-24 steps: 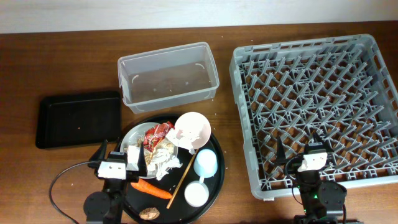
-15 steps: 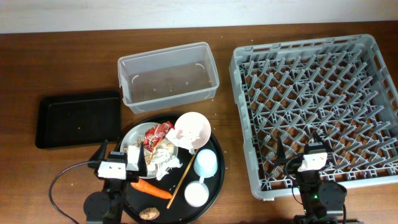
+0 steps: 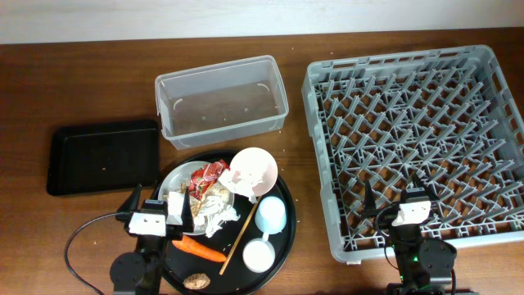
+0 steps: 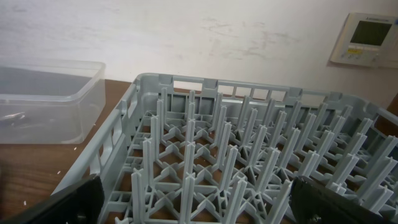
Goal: Sort waste into correct bins and load items into the dishwasher rack
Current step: 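Grasp the red wrapper on the plate with the left gripper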
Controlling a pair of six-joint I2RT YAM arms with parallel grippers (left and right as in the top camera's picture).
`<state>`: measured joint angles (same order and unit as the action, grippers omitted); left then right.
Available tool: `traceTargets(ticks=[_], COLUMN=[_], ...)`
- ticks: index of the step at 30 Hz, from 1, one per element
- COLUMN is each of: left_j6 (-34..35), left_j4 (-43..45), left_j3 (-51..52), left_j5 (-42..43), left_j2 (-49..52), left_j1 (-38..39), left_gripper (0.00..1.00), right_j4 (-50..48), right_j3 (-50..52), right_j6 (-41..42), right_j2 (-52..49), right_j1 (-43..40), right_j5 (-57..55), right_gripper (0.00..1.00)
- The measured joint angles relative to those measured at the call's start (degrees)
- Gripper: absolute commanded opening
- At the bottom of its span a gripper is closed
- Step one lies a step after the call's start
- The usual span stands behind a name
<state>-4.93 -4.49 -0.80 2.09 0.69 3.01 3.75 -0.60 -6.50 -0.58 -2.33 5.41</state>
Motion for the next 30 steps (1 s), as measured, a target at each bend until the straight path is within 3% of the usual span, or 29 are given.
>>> traceTargets(ticks=[8, 13, 15, 19, 25, 30], left_j6=[-0.02, 1.42, 3.04, 4.76, 5.01, 5.20], left_j4=[0.00, -0.04, -1.57, -14.86, -22.73, -35.58], left_j3=[0.00, 0.00, -0.50, -7.13, -23.02, -39.89], left_j5=[0.00, 0.00, -0.04, 0.02, 2.49, 5.05], left_j2=[0.00, 0.00, 0.00, 1.29, 18.58, 40.26], left_j1=[0.00, 0.00, 0.00, 0.04, 0.04, 0.07], left_gripper=[0.99, 0.99, 0.99, 0.99, 0.99, 0.99], right_j4=[0.00, 0.33, 4.17, 19.37, 32.89, 44.52], right_j3=[0.00, -0.04, -1.92, -10.36, -24.17, -36.50], right_j6=[0.09, 5.35, 7.43, 8.24, 8.52, 8.98], right_j2=[0.00, 0.00, -0.04, -0.17, -6.56, -24.22], right_j1=[0.00, 0.00, 0.00, -0.04, -0.04, -0.07], right_j5=[0.00, 0.02, 0.11, 0.70, 1.09, 1.38], right_gripper=[0.98, 0.98, 0.98, 0.98, 0.98, 0.98])
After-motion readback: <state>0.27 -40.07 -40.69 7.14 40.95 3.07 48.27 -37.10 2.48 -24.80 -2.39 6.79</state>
